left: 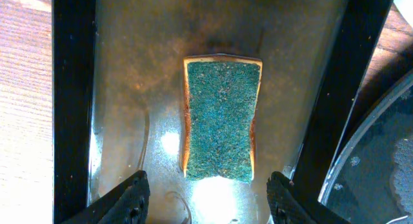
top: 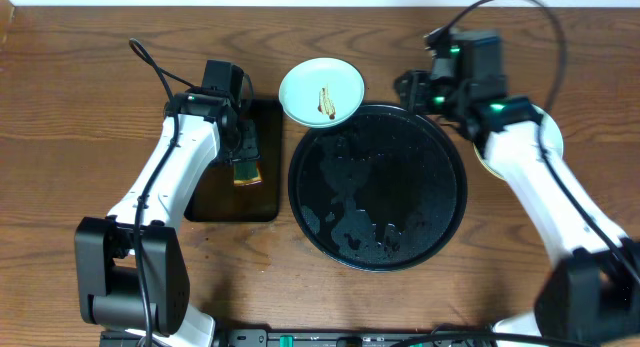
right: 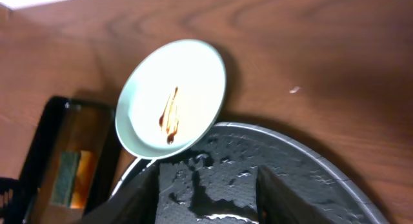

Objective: Clean dirty plates on tray and stack at the side
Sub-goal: 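Move the right gripper to the rim of the upper pale blue plate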

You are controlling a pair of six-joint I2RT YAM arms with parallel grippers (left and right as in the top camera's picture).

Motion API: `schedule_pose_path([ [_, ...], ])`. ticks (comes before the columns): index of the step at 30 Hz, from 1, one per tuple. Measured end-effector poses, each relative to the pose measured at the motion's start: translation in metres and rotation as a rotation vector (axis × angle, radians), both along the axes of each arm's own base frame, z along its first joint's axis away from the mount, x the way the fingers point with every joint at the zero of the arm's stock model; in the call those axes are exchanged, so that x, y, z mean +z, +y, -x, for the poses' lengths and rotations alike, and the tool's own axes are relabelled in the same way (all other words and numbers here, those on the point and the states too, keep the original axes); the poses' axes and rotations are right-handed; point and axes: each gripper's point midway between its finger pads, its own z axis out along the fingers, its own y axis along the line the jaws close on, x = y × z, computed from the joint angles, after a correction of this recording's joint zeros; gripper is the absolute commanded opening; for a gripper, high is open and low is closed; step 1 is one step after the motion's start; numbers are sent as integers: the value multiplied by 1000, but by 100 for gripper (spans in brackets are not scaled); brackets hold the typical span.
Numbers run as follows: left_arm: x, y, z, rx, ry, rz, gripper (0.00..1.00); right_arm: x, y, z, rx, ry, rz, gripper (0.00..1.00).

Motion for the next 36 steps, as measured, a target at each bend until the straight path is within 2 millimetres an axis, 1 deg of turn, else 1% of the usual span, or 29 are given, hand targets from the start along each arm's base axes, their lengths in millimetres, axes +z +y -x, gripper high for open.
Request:
schedule_pose_path([
  [3, 0, 0, 0, 0, 0, 0, 59, -27, 24, -3, -7, 66, -43, 51],
  [5, 0, 0, 0, 0, -1, 0, 59, -41, 40, -5, -5, 90, -69, 52],
  [7, 0, 0, 0, 0, 0, 0, 59, -54, 52, -6, -12, 119, -90, 51],
  [8, 0, 0, 0, 0, 0, 0, 59, -65, 58, -4, -23, 151, -101, 51],
  [10, 0, 0, 0, 0, 0, 0, 59, -81, 66, -3, -44, 190, -113, 50],
  [13, 0, 0, 0, 0, 0, 0, 59, -103, 74, -7, -83, 229, -140, 50],
  [17, 0, 0, 0, 0, 0, 0, 59, -123, 76, -14, -139, 264, -173, 50],
  [21, 0, 0, 0, 0, 0, 0, 59, -126, 76, -16, -170, 275, -190, 48],
  [24, 0, 0, 0, 0, 0, 0, 60, -128, 76, -17, -189, 281, -194, 43],
  [25, 0, 0, 0, 0, 0, 0, 59, -128, 75, -17, -193, 283, -195, 40],
  [26, 0, 0, 0, 0, 0, 0, 59, -129, 75, -17, -197, 285, -195, 35],
  [27, 0, 0, 0, 0, 0, 0, 59, -129, 75, -17, -198, 285, -195, 33],
  [30, 0, 0, 0, 0, 0, 0, 59, -130, 74, -16, -209, 292, -195, 32],
  [36, 0, 0, 0, 0, 0, 0, 59, -141, 71, -5, -228, 341, -152, 24],
])
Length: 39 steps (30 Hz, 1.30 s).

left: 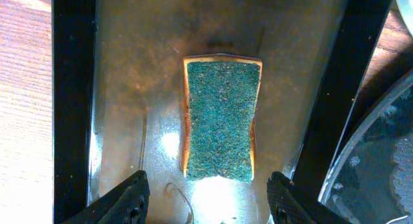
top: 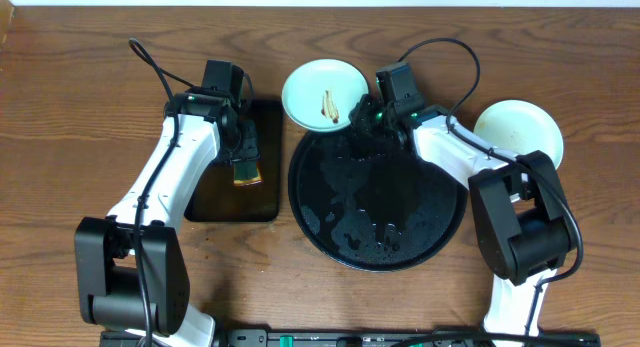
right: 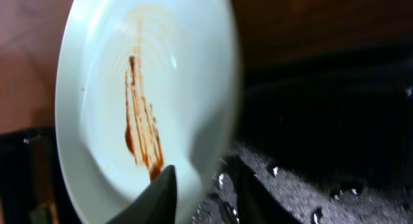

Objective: Clean dirty plates on tray and stack at the side
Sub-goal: 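Move the right gripper to the rim of the upper pale blue plate, then drag the pale blue plate onto the center of the round tray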

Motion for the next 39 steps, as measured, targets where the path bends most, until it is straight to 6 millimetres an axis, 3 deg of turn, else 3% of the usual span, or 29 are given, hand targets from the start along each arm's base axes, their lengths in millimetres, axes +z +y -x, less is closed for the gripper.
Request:
schedule_pose_path([
  [9, 0, 0, 0, 0, 1, 0, 59, -10, -2, 13, -2, 53, 46, 1],
  [22, 0, 0, 0, 0, 1, 0, 59, -25, -19, 47, 32, 194, 139, 1],
  [27, 0, 0, 0, 0, 1, 0, 60, -21, -41, 62, 51, 219, 260, 1],
  [34, 0, 0, 0, 0, 2, 0, 60, -10, -90, 92, 72, 300, 475, 1],
  [39, 0, 0, 0, 0, 2, 0, 59, -11, -113, 95, 87, 318, 559, 1],
])
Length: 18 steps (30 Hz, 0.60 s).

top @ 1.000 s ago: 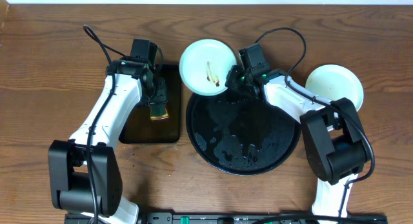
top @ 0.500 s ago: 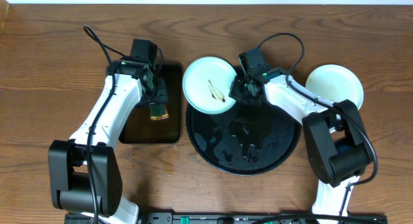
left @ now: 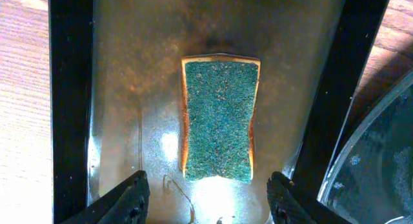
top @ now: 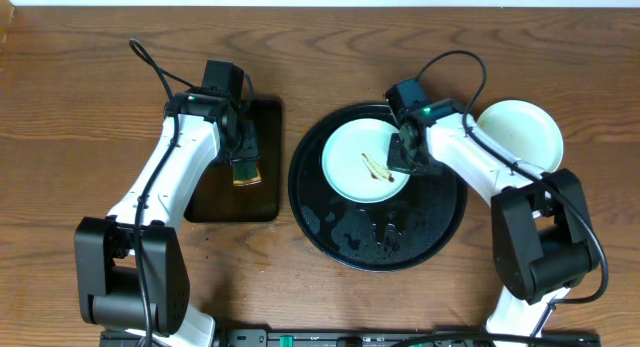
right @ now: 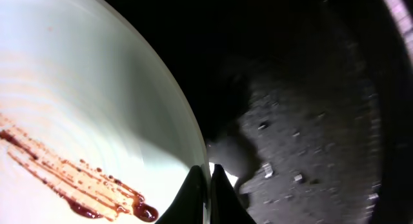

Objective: Clean dirty plates on tray and stack at the side
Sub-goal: 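Drag the pale blue plate onto the center of the round tray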

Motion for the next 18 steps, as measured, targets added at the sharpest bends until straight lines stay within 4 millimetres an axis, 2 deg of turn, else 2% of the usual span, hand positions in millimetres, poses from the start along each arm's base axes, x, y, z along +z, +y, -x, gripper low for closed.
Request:
schedule_pose_path([
  [5, 0, 0, 0, 0, 0, 0, 59, 1, -13, -11, 51, -29, 35, 1],
  [10, 0, 0, 0, 0, 0, 0, 60, 1, -27, -13, 47, -21, 42, 1],
  [14, 0, 0, 0, 0, 0, 0, 59, -1, -28, 2, 47, 52, 15, 2],
  [18, 0, 0, 0, 0, 0, 0, 59, -2, -17, 25, 57, 154, -61, 3],
])
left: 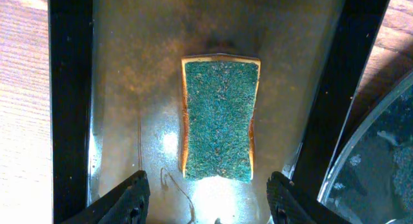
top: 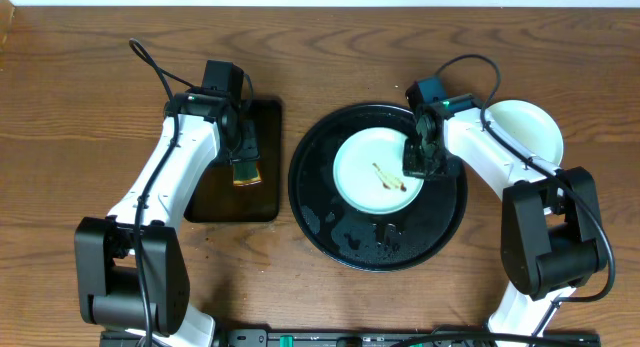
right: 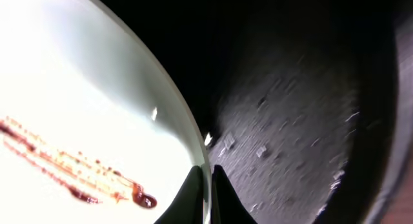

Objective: Clean dirty plates on tray and stack at the side
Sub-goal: 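Drag the pale blue plate onto the center of the round tray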

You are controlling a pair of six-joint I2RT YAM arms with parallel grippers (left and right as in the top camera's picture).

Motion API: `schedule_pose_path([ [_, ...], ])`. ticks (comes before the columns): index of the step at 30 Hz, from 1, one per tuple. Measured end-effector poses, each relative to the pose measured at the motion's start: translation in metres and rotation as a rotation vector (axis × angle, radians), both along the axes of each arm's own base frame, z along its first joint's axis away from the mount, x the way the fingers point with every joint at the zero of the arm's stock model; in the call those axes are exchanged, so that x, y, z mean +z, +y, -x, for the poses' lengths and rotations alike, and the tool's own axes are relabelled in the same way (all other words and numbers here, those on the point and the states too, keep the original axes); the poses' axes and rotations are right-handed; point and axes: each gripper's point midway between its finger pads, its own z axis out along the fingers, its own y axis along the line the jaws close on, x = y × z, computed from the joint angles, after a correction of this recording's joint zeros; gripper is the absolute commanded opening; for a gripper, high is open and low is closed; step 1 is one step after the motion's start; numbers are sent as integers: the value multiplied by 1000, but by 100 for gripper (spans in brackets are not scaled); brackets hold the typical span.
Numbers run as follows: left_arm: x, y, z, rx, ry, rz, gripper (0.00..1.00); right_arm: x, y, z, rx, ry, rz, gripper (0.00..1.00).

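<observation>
A pale green plate smeared with brown sauce lies on the round black tray, near its middle. My right gripper is shut on the plate's right rim. The right gripper sits over the tray in the overhead view. A green sponge with an orange edge rests in the wet black rectangular tray. Above the sponge my left gripper hangs open, holding nothing. A second, clean-looking plate lies on the table to the right of the round tray.
The round tray is wet, with water drops over its front half. The sponge tray stands just left of it. Wooden table surrounds both. A cable loops above the right arm.
My right gripper has moved the dirty plate a little to the right on the round tray, still shut on its rim. The left gripper and sponge are unchanged.
The dirty plate first lay on the table behind the round tray, with my right gripper away from it at the back right. Then the gripper was at the plate's edge. Later the plate lay on the tray, gripped, and now sits nearer the middle.
</observation>
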Motion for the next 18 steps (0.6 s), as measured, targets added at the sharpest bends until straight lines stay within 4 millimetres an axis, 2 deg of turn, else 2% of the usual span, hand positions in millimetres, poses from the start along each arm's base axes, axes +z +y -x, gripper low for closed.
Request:
schedule_pose_path([
  [1, 0, 0, 0, 0, 0, 0, 59, 0, 4, 5, 1, 24, -25, 7],
  [4, 0, 0, 0, 0, 0, 0, 60, 2, 17, 18, 8, 79, -91, 27],
  [7, 0, 0, 0, 0, -1, 0, 59, 3, 24, 25, 19, 109, -123, 28],
  [10, 0, 0, 0, 0, -1, 0, 59, 3, 27, 23, 19, 104, -141, 29],
  [15, 0, 0, 0, 0, -1, 0, 59, 4, 30, 9, 49, 47, -167, 31],
  [18, 0, 0, 0, 0, -1, 0, 59, 14, 30, -7, 97, -4, -179, 35],
])
